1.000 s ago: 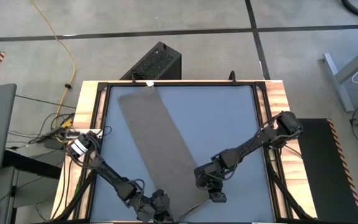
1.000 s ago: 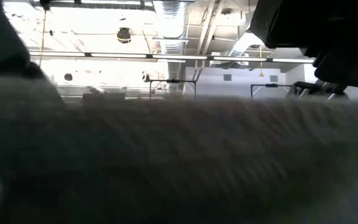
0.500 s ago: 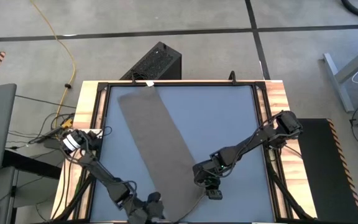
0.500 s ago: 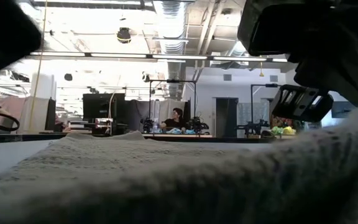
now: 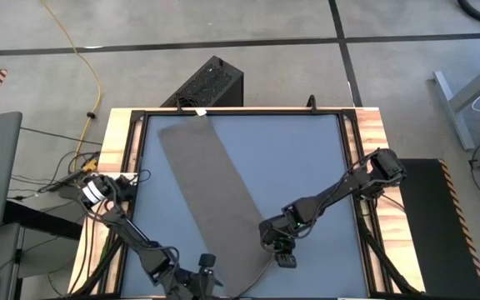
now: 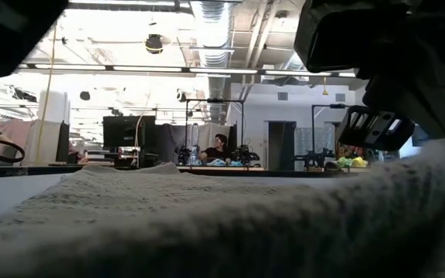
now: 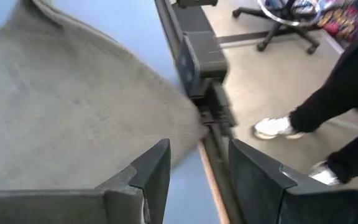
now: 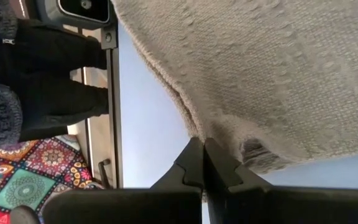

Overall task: Roll towel
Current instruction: Roll the grey towel

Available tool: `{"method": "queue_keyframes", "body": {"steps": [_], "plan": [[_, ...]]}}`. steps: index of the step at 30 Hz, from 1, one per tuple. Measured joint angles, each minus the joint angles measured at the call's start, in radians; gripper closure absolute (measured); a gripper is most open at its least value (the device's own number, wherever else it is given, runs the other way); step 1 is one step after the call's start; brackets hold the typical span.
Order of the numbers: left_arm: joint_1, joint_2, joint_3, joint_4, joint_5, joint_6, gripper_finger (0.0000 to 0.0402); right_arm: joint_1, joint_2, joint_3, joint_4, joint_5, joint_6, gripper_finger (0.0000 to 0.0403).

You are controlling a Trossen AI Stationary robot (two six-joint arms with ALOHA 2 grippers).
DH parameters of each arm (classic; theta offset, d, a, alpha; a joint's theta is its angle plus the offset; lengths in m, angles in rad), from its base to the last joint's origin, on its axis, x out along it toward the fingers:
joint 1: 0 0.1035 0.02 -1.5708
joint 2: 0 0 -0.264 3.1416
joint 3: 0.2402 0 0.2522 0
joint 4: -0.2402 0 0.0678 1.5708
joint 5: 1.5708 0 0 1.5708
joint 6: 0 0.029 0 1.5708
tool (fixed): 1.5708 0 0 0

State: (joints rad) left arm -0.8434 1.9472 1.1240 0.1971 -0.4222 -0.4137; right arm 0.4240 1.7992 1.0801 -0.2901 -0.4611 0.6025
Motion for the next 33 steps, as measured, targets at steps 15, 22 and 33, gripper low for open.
{"method": "queue_keyframes", "body": {"steps": [15,22,33], "plan": [[0.083,0.15,0.152,-0.044,0.182,0.297,0.0252,0.003,-0.001,0.001,0.007,0.018,0.035,0.0386],[0.09,0.166,0.149,-0.098,0.19,0.297,0.0253,0.015,-0.001,0.001,0.007,0.018,0.06,0.0386],[0.1,0.18,0.15,-0.131,0.192,0.238,0.034,0.021,-0.001,0.001,-0.002,0.017,0.069,0.0386]]}}
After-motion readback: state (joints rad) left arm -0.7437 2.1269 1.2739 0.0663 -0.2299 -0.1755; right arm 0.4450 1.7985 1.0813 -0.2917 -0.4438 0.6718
